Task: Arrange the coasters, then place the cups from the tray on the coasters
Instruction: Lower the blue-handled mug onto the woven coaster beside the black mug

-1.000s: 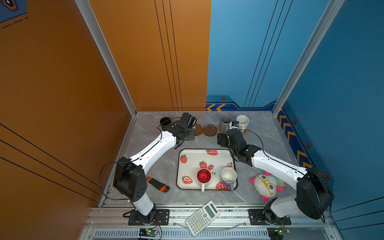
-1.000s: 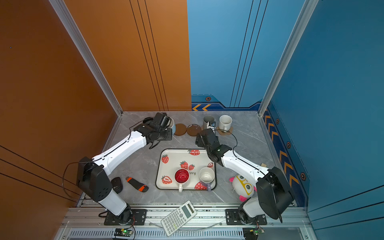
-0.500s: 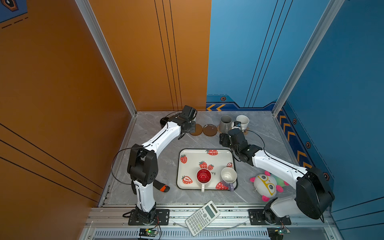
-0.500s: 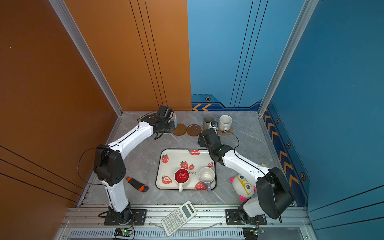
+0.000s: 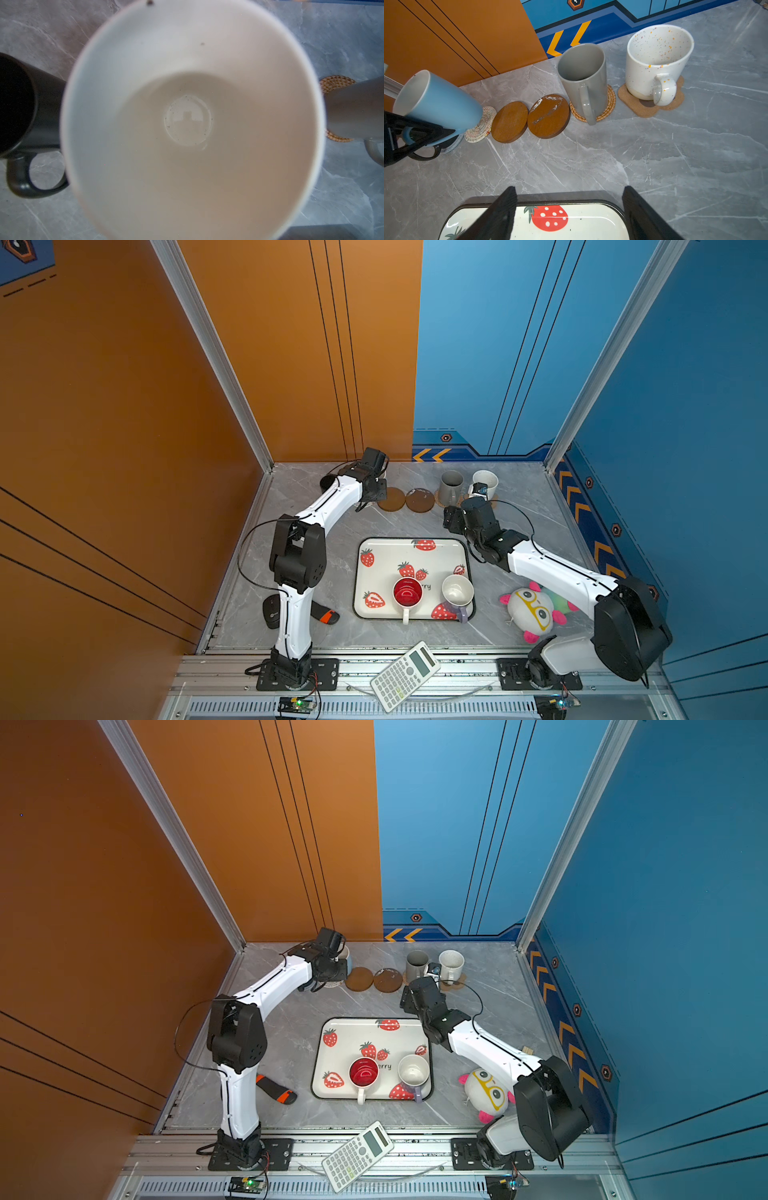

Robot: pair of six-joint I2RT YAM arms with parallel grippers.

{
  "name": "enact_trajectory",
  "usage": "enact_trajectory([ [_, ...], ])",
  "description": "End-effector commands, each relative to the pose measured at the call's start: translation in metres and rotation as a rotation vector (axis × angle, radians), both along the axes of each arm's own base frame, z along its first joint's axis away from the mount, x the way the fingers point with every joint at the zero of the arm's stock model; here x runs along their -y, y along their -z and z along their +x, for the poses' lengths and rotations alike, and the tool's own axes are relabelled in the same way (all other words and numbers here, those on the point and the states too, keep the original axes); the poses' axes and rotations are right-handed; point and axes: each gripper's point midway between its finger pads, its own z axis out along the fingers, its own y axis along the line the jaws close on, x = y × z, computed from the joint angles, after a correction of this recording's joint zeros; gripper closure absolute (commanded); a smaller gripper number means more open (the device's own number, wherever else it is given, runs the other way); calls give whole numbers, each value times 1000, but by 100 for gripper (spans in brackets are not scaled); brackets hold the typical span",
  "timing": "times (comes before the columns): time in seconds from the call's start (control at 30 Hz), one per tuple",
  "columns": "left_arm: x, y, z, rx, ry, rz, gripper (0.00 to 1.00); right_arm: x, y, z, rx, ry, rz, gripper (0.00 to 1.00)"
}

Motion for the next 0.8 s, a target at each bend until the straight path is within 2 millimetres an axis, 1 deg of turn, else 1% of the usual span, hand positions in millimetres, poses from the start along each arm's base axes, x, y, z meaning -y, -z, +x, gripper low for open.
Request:
enact_trajectory([
  [0.0,-6,-19,19,71,-16,-9,100,5,5,-6,-30,1,5,22],
  [0.47,-28,0,25,40,-55,25,100,8,11,-5,-45,8,3,22],
  [0.63,-33,9,28,29,-66,46,100,2,12,-3,-53,-12,17,22],
  [0.77,-38,13,30,21,-79,42,100,2,13,-3,-59,-12,14,22],
])
